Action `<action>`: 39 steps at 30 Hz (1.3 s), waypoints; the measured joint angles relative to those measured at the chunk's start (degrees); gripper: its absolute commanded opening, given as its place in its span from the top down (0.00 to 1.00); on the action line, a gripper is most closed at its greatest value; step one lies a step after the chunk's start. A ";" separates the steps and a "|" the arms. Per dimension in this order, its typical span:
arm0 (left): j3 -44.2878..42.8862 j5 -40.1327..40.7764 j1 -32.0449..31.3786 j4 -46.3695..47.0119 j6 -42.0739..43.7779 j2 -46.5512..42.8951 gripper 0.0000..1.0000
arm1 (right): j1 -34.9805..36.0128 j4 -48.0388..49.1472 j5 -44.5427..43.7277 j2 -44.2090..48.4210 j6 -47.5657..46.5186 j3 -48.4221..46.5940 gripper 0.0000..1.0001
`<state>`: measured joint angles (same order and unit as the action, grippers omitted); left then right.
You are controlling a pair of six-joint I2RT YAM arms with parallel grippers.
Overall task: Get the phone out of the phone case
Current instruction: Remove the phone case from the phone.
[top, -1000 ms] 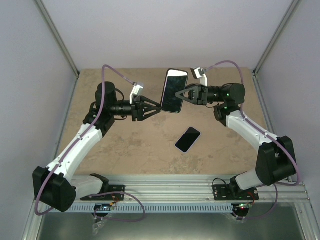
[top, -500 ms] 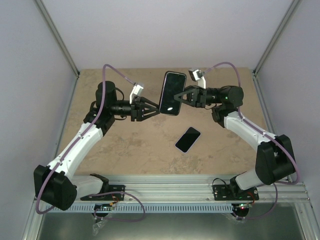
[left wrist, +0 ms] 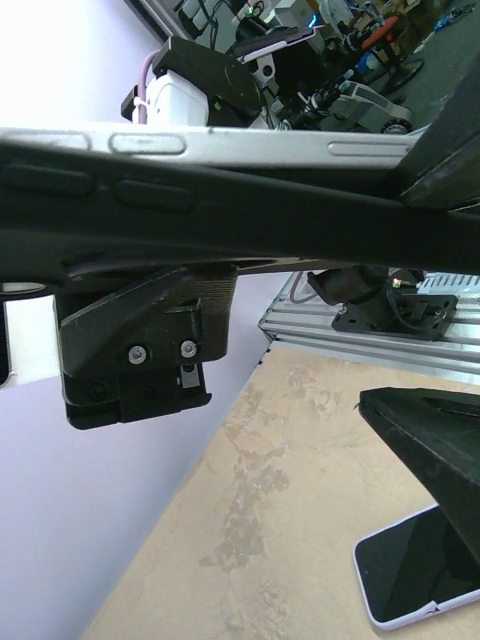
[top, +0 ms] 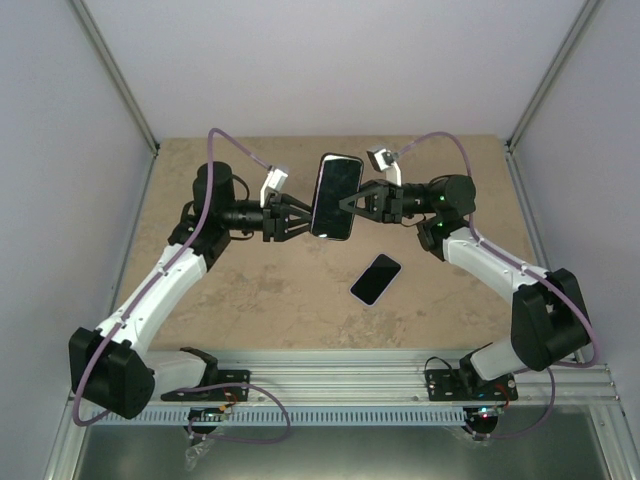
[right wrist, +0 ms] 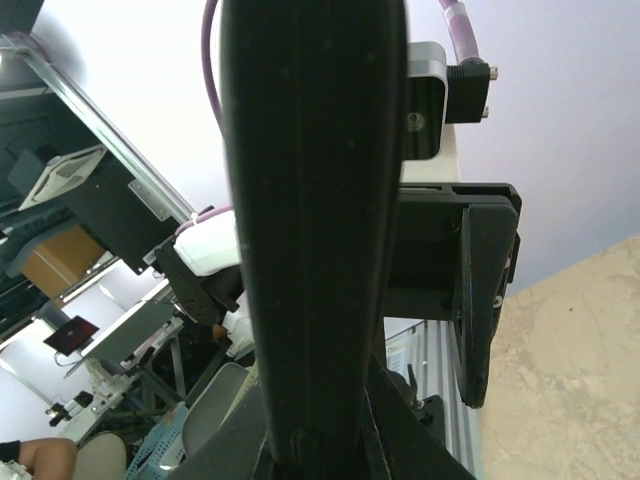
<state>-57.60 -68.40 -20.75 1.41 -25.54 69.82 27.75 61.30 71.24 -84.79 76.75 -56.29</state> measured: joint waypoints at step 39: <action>4.52 -2.38 0.81 5.86 -4.83 -1.22 1.00 | 2.95 -54.25 3.52 1.81 -42.66 -9.99 0.85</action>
<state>-53.08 -70.78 -19.94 7.27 -30.37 68.60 30.70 7.05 74.76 -82.98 34.09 -66.28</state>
